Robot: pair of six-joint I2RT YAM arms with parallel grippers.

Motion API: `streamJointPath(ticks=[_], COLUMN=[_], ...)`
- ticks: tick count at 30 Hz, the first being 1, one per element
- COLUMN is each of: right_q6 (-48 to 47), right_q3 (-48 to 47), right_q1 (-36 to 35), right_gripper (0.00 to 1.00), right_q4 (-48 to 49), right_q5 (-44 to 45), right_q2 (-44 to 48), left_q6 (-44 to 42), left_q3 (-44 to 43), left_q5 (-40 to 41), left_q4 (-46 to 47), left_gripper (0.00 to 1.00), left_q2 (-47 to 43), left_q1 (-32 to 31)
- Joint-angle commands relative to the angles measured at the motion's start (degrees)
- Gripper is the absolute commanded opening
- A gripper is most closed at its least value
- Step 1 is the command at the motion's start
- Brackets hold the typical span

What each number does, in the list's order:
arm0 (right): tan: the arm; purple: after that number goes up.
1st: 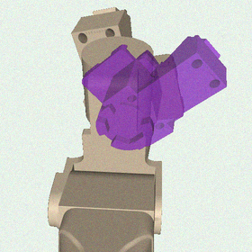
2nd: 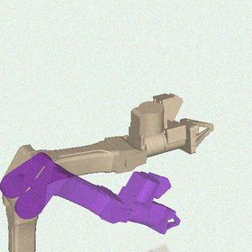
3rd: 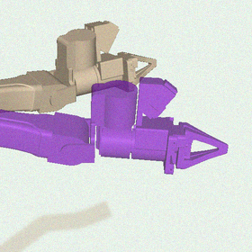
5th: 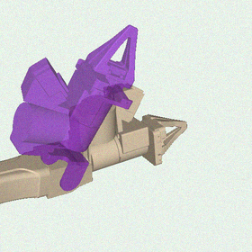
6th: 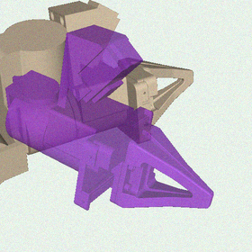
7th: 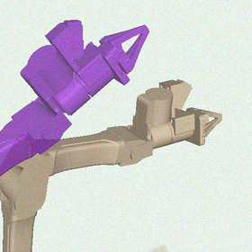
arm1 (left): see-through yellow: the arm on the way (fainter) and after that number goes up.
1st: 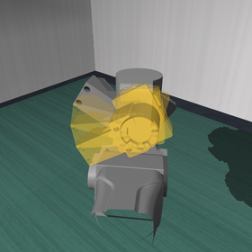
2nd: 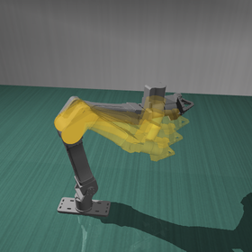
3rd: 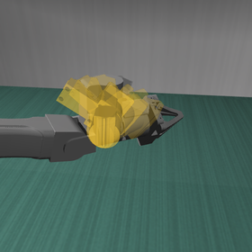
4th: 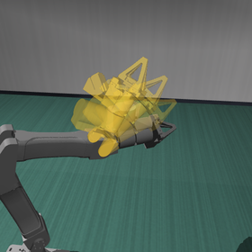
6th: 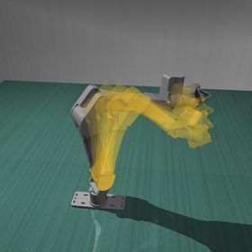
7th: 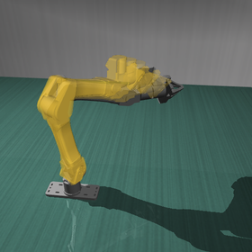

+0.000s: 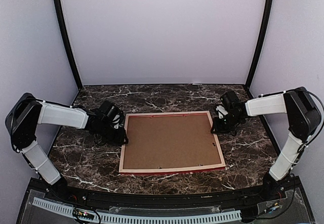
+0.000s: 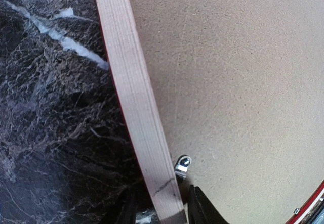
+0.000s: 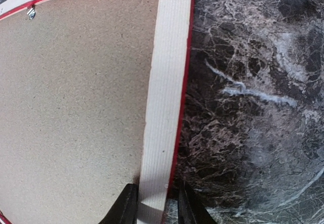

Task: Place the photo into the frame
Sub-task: Press the fastener onto the backboard.

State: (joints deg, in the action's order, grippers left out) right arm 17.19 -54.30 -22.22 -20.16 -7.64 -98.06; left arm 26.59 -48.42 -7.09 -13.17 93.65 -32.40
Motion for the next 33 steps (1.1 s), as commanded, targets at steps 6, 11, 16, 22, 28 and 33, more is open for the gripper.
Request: streamJointPath(ticks=[6, 11, 16, 22, 28, 33], right_q6=[0.11, 1.01, 2.17, 3.26, 4.39, 4.77], right_q3=[1.05, 1.72, 4.27, 8.77, 13.7, 16.26], right_q1=[0.07, 0.11, -0.02, -0.77, -2.14, -3.24], right_gripper=[0.41, 0.47, 0.52, 0.53, 0.54, 0.53], right_q4=[-3.14, -2.52, -1.59, -0.87, -1.5, -1.46], right_q5=[1.81, -0.32, -2.37, -4.19, -3.14, -3.7], right_q2=[1.4, 4.64, 7.85, 11.44, 14.92, 17.14], left_q6=[2.28, 6.09, 9.74, 11.96, 12.87, 12.76], left_q3=[1.85, 2.8, 4.14, 4.18, 4.02, 3.75], left_q5=[-1.42, -1.75, -0.61, 1.31, 2.63, 3.02], left_q4=[-1.67, 0.61, 2.94, 4.15, 4.33, 4.13], left_gripper=[0.28, 0.23, 0.2, 0.17, 0.16, 0.16], left_q2=[-2.26, -2.17, -1.7, -0.62, -0.13, 0.01], left_q1=[0.0, -0.67, -2.12, -4.24, -5.33, -5.48])
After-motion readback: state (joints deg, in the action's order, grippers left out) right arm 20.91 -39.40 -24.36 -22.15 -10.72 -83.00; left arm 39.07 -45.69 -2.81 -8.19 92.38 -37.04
